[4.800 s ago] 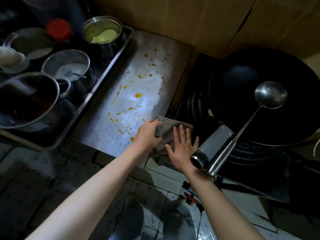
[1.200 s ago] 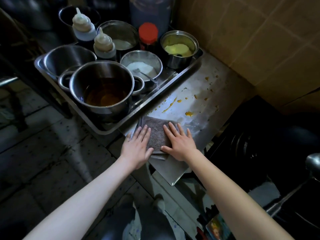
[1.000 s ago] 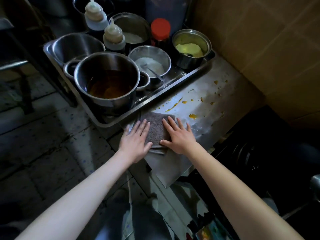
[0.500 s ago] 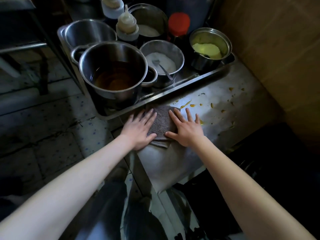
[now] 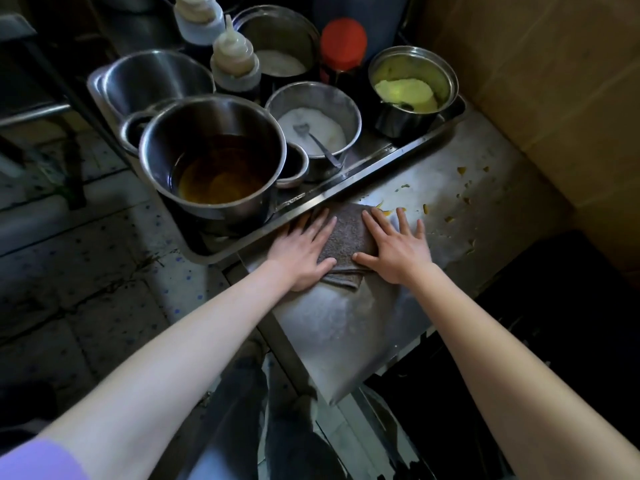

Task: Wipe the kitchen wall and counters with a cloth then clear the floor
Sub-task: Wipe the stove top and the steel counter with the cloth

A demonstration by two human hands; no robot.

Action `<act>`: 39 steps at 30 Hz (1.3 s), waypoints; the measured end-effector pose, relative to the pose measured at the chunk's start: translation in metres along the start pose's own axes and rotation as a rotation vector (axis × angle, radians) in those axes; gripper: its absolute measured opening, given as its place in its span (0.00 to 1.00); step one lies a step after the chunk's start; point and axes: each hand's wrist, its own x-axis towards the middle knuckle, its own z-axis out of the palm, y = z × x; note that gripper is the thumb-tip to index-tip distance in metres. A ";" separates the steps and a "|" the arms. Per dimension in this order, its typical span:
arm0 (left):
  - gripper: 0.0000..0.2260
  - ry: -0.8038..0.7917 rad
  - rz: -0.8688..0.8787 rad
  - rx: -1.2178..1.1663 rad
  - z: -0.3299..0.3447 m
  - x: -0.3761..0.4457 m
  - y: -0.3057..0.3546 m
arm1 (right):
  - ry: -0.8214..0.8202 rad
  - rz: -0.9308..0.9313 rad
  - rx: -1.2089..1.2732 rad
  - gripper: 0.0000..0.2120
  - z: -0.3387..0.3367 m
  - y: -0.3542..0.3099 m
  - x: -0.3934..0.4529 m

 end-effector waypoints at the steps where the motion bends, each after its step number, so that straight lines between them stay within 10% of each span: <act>1: 0.33 0.001 -0.001 0.005 0.000 0.000 0.001 | -0.001 0.004 -0.002 0.41 -0.001 0.000 0.001; 39: 0.38 -0.012 0.284 -0.076 -0.001 0.010 -0.020 | -0.010 0.346 0.131 0.34 0.021 -0.039 -0.041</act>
